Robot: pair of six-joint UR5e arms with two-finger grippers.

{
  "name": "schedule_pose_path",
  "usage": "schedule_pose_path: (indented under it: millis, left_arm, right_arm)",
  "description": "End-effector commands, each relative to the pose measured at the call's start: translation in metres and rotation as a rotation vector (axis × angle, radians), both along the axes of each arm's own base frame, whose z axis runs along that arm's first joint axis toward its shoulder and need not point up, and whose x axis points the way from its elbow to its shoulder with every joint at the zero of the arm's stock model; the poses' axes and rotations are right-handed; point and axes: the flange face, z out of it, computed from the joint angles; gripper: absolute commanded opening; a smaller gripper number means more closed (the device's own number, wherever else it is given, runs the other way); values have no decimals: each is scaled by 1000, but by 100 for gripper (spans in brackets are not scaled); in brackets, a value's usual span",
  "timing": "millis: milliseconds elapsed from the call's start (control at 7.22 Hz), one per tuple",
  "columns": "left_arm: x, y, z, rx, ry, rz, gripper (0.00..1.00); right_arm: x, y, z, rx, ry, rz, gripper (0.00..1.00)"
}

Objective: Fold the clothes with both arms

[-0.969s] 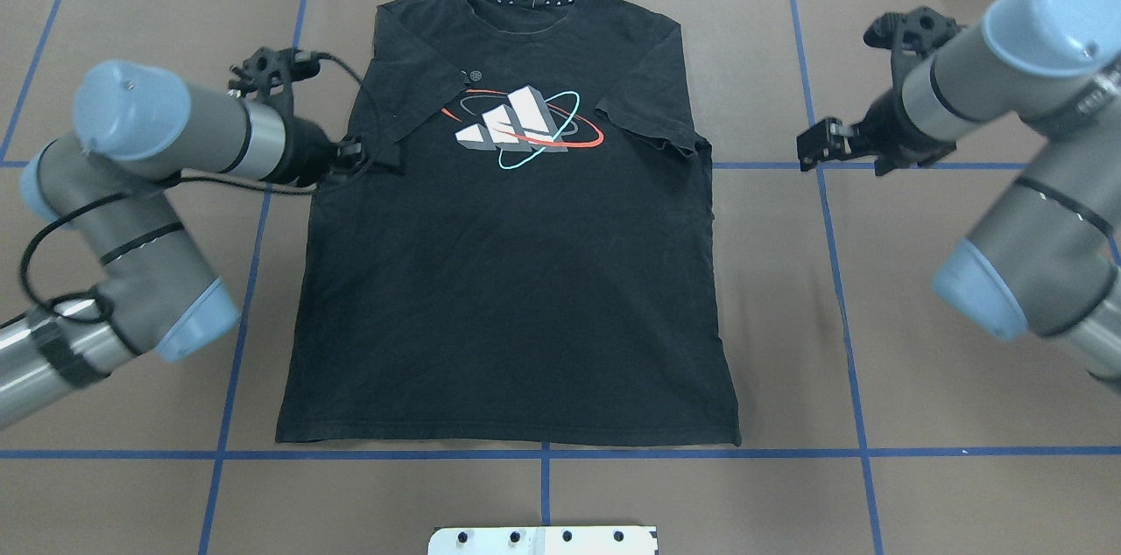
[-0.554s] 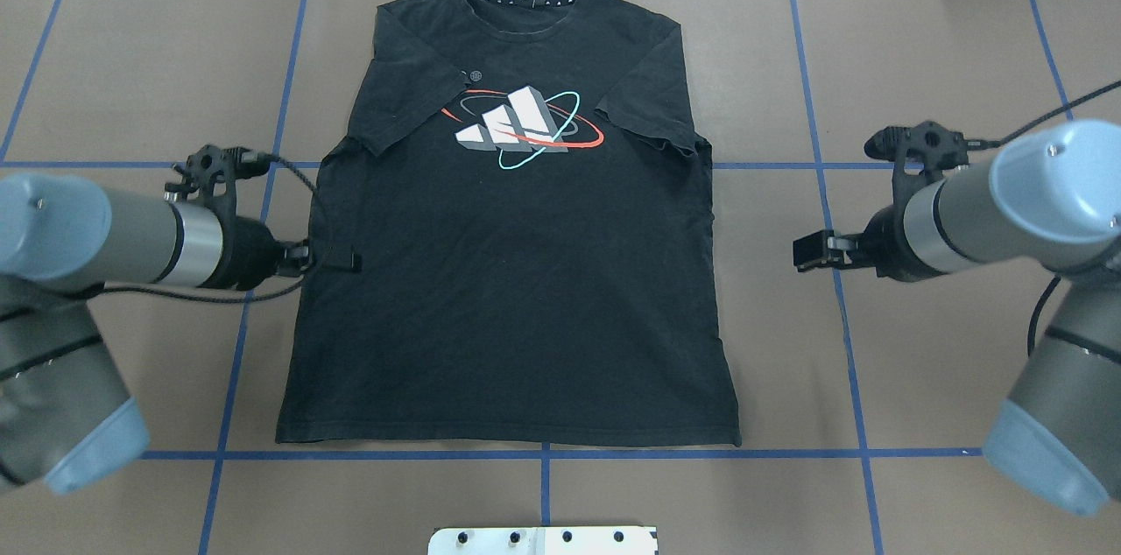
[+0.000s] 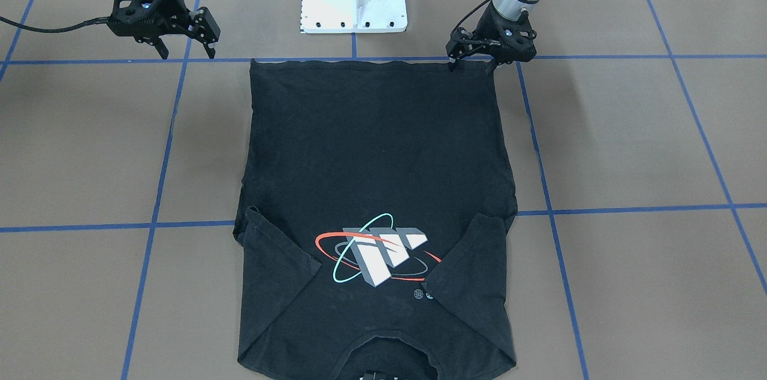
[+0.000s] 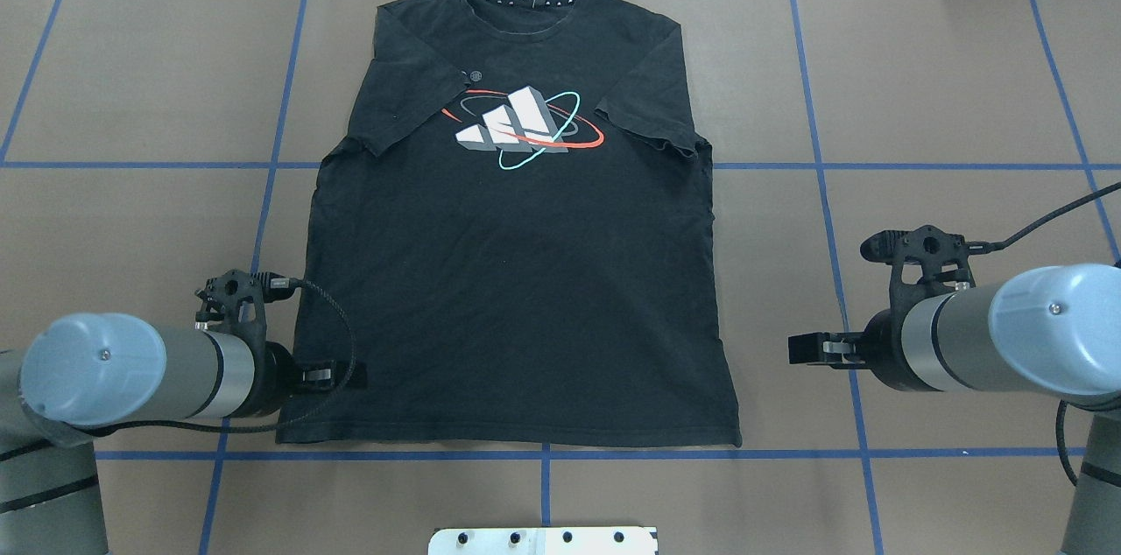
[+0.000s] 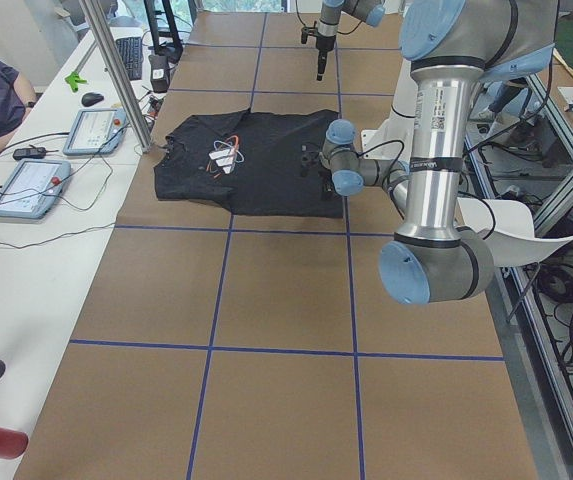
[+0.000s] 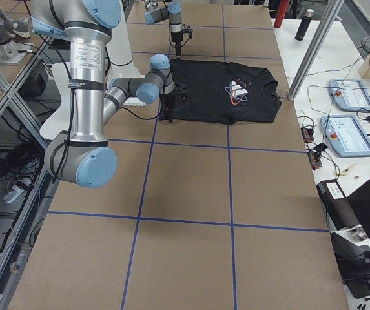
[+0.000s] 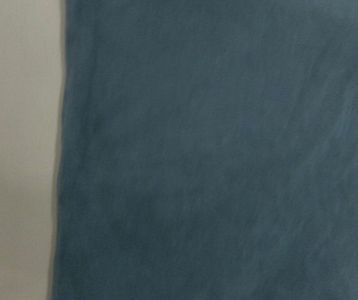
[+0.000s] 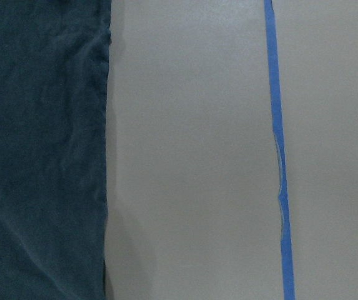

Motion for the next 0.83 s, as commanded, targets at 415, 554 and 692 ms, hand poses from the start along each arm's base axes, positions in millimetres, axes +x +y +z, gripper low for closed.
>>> schedule_pose_path:
  millis: [415, 554, 692]
  left_arm:
    - [-2, 25, 39, -10, -86, 33, 96]
    - [0, 27, 40, -10, -88, 38, 84]
    - [2, 26, 45, -12, -98, 39, 65]
  right_arm:
    - [-9, 13, -3, 2, 1, 5, 100]
    - [-10, 12, -2, 5, 3, 8, 100]
    - [-9, 12, -3, 6, 2, 8, 100]
